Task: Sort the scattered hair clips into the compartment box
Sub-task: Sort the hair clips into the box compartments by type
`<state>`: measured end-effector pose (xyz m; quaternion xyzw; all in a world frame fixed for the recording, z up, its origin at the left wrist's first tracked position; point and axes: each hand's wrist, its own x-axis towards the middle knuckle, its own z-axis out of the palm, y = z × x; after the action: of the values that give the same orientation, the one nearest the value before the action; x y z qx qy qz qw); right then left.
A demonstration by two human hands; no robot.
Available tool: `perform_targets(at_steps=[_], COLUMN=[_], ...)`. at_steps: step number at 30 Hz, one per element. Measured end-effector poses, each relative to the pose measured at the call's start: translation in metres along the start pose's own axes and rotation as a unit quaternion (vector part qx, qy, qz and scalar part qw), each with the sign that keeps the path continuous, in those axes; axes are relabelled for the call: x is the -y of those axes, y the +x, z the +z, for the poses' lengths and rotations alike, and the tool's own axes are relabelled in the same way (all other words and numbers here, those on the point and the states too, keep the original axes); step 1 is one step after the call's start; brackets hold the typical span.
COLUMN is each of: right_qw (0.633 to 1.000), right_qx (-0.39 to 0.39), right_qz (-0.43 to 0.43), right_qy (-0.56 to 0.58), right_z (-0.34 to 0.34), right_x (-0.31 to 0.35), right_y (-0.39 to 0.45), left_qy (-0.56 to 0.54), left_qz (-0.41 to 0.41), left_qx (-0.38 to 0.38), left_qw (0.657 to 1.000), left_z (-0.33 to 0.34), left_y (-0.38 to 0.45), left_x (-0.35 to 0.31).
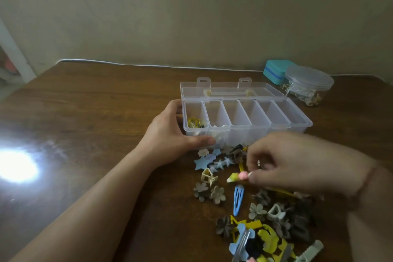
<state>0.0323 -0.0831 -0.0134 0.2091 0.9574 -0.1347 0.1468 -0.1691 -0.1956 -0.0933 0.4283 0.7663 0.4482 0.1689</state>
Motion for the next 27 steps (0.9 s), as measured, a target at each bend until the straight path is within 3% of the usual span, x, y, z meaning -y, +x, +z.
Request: perform_targets(at_steps=[3, 6, 8, 10, 12, 21, 25, 27], right_qw=[0.982, 0.914, 0.893, 0.901, 0.914, 0.959, 0.993, 0.992], right_qx=[-0.123, -0.329, -0.399, -0.416, -0.401, -0.266, -0.029, 0.022], right_qz=[-0.034, -0.068, -0.063, -0.053, -0.052, -0.094, -0.108, -0.105], right_qy=[0.136, 0.228, 0.198, 0.111, 0.032, -0.013, -0.041, -0.069], right_z=[-0.014, -0.007, 0.006, 0.018, 0.024, 0.003, 0.004, 0.009], right_x=[-0.008, -0.002, 0.004, 0.007, 0.007, 0.001, 0.01, 0.016], right_y=[-0.008, 0.005, 0.024, 0.041, 0.05, 0.016, -0.001, 0.003], left_qy=[-0.004, -0.006, -0.007, -0.005, -0.003, -0.011, -0.016, -0.012], left_qz=[0.003, 0.004, 0.005, 0.006, 0.008, 0.008, 0.006, 0.006], left_qx=[0.0, 0.006, 0.008, 0.005, 0.005, 0.003, 0.001, 0.001], left_qw=[1.0, 1.0, 1.0, 1.0, 1.0, 1.0, 1.0, 1.0], left_z=[0.0, -0.001, -0.001, -0.001, -0.001, -0.002, -0.001, -0.001], left_y=[0.0, -0.001, -0.001, -0.001, -0.001, -0.001, -0.001, -0.001], left_x=[0.0, -0.001, 0.0, 0.0, 0.0, 0.0, 0.001, 0.0])
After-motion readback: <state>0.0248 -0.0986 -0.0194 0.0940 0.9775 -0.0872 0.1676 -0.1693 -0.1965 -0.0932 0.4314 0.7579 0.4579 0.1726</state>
